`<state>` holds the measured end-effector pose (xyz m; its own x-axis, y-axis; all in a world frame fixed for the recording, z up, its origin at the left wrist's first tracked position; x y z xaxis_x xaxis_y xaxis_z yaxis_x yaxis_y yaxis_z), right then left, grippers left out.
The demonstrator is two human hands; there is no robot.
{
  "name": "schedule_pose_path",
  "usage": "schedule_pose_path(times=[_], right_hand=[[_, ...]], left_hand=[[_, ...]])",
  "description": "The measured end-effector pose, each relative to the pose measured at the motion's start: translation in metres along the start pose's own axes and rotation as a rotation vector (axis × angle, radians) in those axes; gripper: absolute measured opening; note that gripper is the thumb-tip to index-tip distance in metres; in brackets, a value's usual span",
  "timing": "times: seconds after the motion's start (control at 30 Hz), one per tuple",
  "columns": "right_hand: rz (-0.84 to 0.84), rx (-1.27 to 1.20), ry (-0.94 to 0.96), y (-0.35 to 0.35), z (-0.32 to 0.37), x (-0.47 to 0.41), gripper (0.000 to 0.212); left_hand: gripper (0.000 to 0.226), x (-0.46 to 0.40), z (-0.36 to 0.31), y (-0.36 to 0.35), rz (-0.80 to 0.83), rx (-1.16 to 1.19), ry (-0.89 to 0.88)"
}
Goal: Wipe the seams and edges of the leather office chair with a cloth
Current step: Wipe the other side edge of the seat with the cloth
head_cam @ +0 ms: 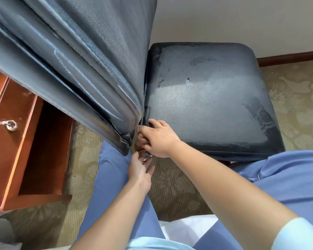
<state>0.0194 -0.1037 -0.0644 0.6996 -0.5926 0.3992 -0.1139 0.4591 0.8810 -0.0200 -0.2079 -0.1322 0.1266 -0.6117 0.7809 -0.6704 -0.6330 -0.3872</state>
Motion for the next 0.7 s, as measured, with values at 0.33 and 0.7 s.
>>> schedule_pose_path(times=[0.33,0.7], right_hand=[[-0.086,0.065,0.24,-0.014,0.01,0.019,0.021],[-0.03,0.085,0.241,-0.007,0.017,0.009,0.021]], left_hand=[[0.025,0.005,-0.001,0.001,-0.033,0.05,-0.008],[0.026,-0.001,-0.005,0.004,-0.016,0.036,-0.001]])
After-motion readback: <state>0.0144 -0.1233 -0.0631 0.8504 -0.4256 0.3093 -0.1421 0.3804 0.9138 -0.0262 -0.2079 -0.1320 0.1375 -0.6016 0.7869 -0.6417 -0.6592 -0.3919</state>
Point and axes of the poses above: each hand's wrist, its own x-axis away from the middle knuckle, its own y-axis out of the back of the hand, z = x × y, the point moved 8 cm from there along -x, towards the middle knuckle, and after that the axes turned 11 degrees about z, right-handed, at the moved point
